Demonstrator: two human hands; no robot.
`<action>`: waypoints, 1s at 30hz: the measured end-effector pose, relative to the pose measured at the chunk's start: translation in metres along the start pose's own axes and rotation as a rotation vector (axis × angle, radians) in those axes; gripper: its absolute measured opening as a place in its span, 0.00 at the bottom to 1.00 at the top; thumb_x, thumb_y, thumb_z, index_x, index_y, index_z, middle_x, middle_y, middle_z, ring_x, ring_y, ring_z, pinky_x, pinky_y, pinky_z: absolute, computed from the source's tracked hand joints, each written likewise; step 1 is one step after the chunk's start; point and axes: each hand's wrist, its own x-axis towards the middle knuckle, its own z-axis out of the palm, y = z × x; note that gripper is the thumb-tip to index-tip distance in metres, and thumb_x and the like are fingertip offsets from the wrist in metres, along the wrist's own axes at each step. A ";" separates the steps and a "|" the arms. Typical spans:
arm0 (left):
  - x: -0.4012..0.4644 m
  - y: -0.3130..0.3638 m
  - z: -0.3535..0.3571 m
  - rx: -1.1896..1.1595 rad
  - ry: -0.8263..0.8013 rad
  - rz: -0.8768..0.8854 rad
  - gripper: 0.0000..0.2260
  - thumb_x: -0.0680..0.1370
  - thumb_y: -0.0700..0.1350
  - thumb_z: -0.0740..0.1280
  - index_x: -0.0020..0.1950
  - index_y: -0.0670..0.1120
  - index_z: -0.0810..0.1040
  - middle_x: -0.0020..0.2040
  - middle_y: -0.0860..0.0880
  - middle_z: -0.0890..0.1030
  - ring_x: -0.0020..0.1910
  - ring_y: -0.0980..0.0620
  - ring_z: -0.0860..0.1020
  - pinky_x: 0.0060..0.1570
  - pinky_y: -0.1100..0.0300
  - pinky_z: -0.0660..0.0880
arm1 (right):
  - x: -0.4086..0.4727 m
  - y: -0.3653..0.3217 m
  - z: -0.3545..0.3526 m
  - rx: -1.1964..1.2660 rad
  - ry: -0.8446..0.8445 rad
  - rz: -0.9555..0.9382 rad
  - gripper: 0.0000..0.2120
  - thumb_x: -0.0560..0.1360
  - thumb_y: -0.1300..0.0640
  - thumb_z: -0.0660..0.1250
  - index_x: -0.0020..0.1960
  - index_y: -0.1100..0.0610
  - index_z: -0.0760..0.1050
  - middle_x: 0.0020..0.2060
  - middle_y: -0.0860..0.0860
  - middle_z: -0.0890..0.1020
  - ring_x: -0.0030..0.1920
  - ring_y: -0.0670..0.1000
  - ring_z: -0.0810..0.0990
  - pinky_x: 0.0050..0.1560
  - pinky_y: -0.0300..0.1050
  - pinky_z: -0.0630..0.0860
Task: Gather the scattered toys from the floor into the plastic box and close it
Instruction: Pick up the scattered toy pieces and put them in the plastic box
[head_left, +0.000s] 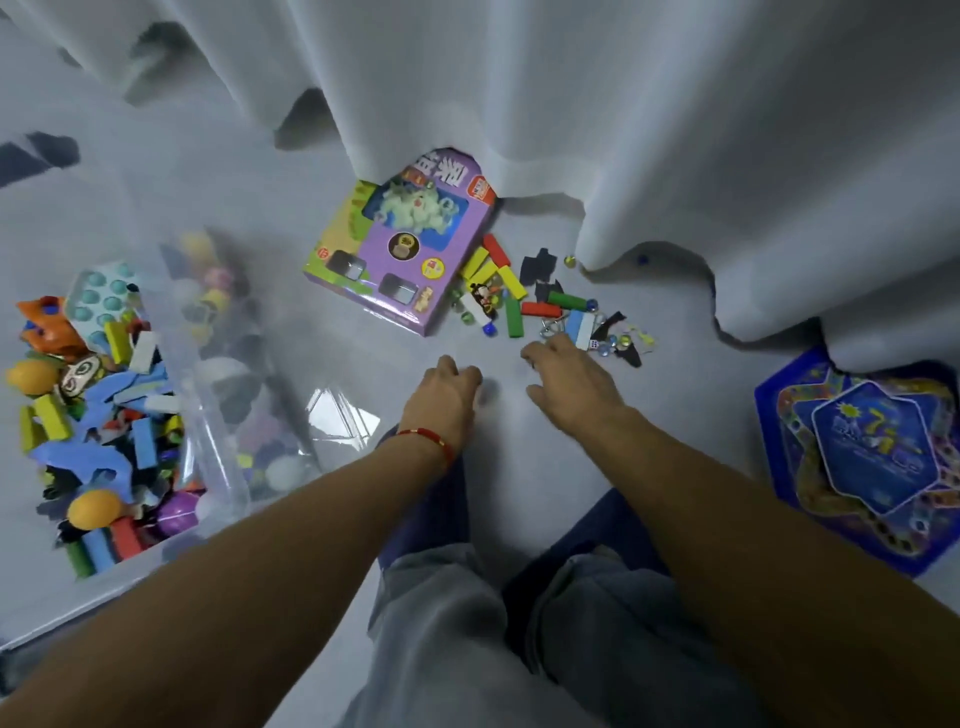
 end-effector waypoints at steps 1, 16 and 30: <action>0.007 -0.001 0.004 0.054 -0.012 0.043 0.16 0.78 0.39 0.66 0.65 0.44 0.73 0.59 0.41 0.72 0.54 0.44 0.73 0.54 0.54 0.74 | 0.006 -0.001 0.007 0.002 0.039 0.016 0.21 0.79 0.56 0.67 0.71 0.53 0.70 0.66 0.56 0.70 0.60 0.59 0.76 0.59 0.55 0.77; 0.049 -0.010 -0.025 -1.958 0.077 -0.889 0.11 0.80 0.44 0.56 0.40 0.45 0.72 0.37 0.47 0.75 0.32 0.50 0.76 0.33 0.61 0.76 | 0.035 -0.050 0.011 0.561 0.350 -0.071 0.10 0.77 0.52 0.69 0.57 0.52 0.79 0.52 0.49 0.78 0.48 0.48 0.79 0.45 0.42 0.78; 0.021 -0.024 -0.028 -1.833 0.087 -0.880 0.12 0.79 0.45 0.57 0.44 0.41 0.76 0.35 0.45 0.74 0.34 0.48 0.73 0.36 0.58 0.71 | 0.090 -0.064 0.035 0.088 0.428 -0.040 0.26 0.76 0.52 0.72 0.71 0.51 0.68 0.67 0.58 0.68 0.63 0.58 0.70 0.55 0.47 0.76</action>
